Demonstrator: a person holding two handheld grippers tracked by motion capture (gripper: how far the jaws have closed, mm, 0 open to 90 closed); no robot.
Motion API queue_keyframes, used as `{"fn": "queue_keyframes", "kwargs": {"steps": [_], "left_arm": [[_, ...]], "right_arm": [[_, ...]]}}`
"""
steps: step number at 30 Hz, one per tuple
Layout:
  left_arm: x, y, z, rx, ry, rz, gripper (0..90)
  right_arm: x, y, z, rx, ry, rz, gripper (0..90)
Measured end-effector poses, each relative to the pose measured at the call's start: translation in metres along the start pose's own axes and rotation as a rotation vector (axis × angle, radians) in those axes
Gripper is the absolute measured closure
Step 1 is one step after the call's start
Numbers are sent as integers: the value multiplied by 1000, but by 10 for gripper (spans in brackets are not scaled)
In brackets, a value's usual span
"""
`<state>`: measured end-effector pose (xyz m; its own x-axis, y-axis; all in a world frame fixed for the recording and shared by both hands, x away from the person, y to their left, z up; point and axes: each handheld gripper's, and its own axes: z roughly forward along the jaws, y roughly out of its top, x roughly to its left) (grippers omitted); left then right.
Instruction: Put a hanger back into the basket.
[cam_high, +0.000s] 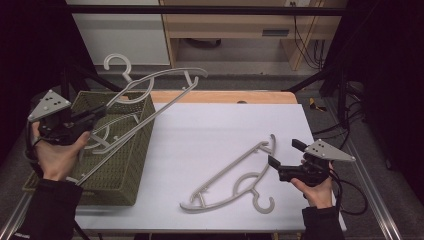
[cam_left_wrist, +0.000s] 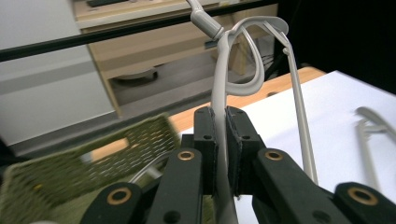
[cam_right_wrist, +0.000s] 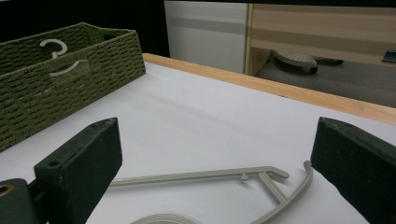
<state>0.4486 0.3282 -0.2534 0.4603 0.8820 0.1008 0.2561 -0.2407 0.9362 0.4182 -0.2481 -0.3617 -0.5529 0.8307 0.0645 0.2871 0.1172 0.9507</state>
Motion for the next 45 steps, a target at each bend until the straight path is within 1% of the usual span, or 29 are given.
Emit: {"fn": "queue_keyframes", "kwargs": {"steps": [5,8,10,14,17,21,25,27,31,36,39,40,42,45], "left_arm": [[23,-14,-10,1,30,-17,836],[36,-23,-16,10,59,-15,836],[45,-28,-19,17,72,-23,836],[61,-41,-23,19,88,-39,836],[72,-48,-24,25,102,-55,836],[83,-57,-24,41,116,-57,835],[95,-67,-25,47,128,-78,835],[99,-72,-27,50,131,-88,835],[107,-80,-29,74,146,-85,835],[112,-90,-30,84,137,-96,835],[114,-95,-29,108,131,-84,835],[114,-98,-28,108,133,-83,835],[116,-101,-28,104,127,-97,835],[118,-105,-28,102,121,-102,835]], "right_arm": [[1,0,1,2,-3,4,23],[1,-1,2,8,-7,1,23],[1,-1,3,10,-4,-1,23],[1,-1,3,13,-3,-1,23],[1,-1,4,14,-10,-1,23],[1,-1,4,14,-8,-2,23],[0,-1,3,14,-11,4,23],[0,-1,3,12,-12,4,23],[0,-1,3,13,-11,7,23],[0,-1,3,14,-17,2,22],[-1,-1,3,15,-17,3,23],[-1,-2,3,15,-17,4,23],[0,-2,4,17,-17,2,23],[-1,-2,4,18,-17,3,22]]}}
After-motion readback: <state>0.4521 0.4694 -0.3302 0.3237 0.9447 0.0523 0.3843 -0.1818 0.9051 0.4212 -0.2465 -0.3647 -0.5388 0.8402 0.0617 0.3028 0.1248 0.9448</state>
